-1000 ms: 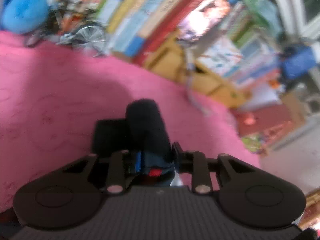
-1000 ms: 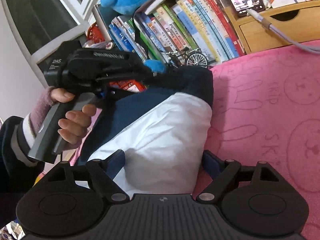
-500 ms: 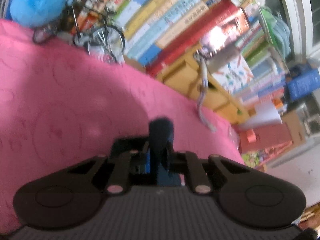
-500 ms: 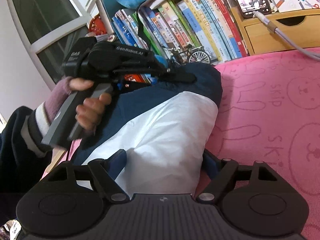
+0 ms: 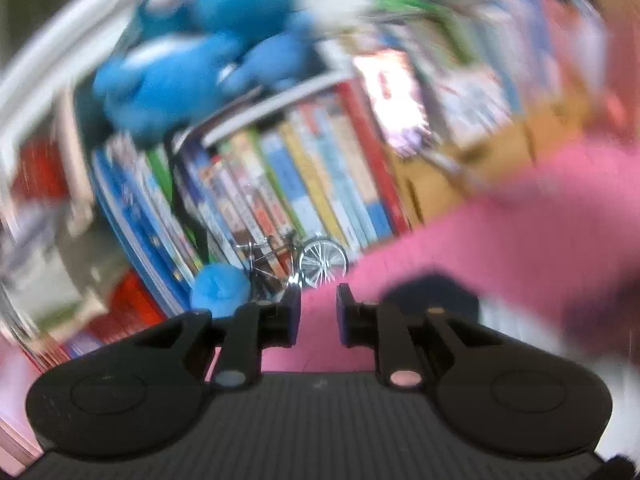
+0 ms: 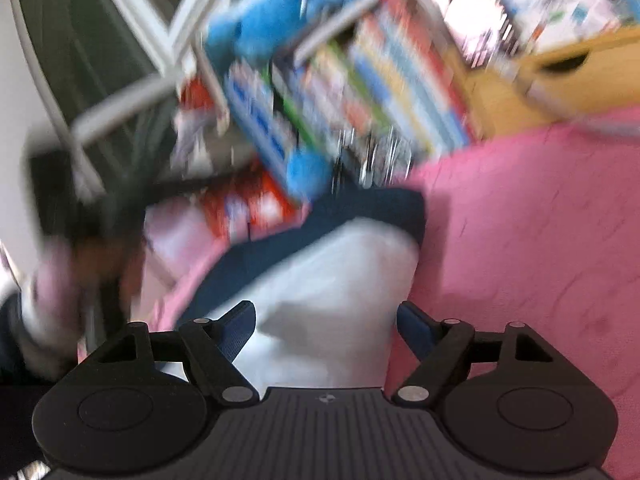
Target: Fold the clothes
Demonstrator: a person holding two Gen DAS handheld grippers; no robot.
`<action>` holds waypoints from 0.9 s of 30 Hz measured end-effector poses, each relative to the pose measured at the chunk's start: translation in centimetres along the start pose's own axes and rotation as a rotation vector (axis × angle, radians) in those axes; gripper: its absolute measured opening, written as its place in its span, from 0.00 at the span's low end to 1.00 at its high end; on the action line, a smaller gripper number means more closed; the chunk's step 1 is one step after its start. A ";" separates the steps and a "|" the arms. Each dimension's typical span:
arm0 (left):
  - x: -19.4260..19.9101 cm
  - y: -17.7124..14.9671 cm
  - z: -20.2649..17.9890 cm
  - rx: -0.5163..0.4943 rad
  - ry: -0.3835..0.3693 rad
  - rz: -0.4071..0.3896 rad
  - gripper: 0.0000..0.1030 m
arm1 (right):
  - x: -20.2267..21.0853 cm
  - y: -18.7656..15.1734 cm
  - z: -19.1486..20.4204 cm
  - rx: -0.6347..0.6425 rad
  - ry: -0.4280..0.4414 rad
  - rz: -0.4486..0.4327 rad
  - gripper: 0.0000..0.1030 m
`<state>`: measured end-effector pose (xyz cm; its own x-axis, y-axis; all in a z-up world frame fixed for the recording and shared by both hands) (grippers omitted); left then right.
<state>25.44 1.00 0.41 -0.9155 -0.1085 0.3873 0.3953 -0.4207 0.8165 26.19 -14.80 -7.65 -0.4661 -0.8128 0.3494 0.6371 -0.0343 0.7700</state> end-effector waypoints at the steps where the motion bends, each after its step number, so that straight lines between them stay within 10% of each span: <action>1: 0.6 -1.2 -1.0 -0.069 0.007 0.003 0.19 | 0.9 0.6 -0.5 -0.006 -0.022 -0.041 0.77; 6: -0.4 -6.4 -1.9 -0.207 0.078 0.035 0.20 | 2.4 1.7 -2.0 0.026 -0.160 -0.126 0.79; 12: -0.4 -8.1 3.0 -0.052 0.190 0.118 0.21 | 1.9 1.4 -3.1 0.114 -0.346 -0.128 0.79; 17: 3.9 -8.0 4.3 0.219 0.160 0.103 0.25 | 1.3 -0.5 0.5 0.398 -0.449 -0.103 0.84; 21: 6.5 -7.2 0.7 0.130 0.117 0.020 0.28 | 0.8 -2.2 3.7 0.635 -0.521 -0.079 0.88; 27: 4.8 -11.4 0.7 0.031 0.159 0.106 0.29 | 0.2 -4.8 8.7 0.993 -0.623 -0.040 0.90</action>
<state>16.60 5.89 -6.75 -0.8681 -0.2925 0.4011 0.4897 -0.3722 0.7884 17.74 -9.75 -6.61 -0.8706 -0.3867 0.3042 -0.0152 0.6390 0.7690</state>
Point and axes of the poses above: each gripper's, at about its wrist camera, not at the fingertips, and x roughly against the way its jaws point, z to its left, y to its top, the point moved 9 cm from there along -x, roughly the way its jaws point, and after that the axes turned 4 degrees about x, right-handed, at the moved point
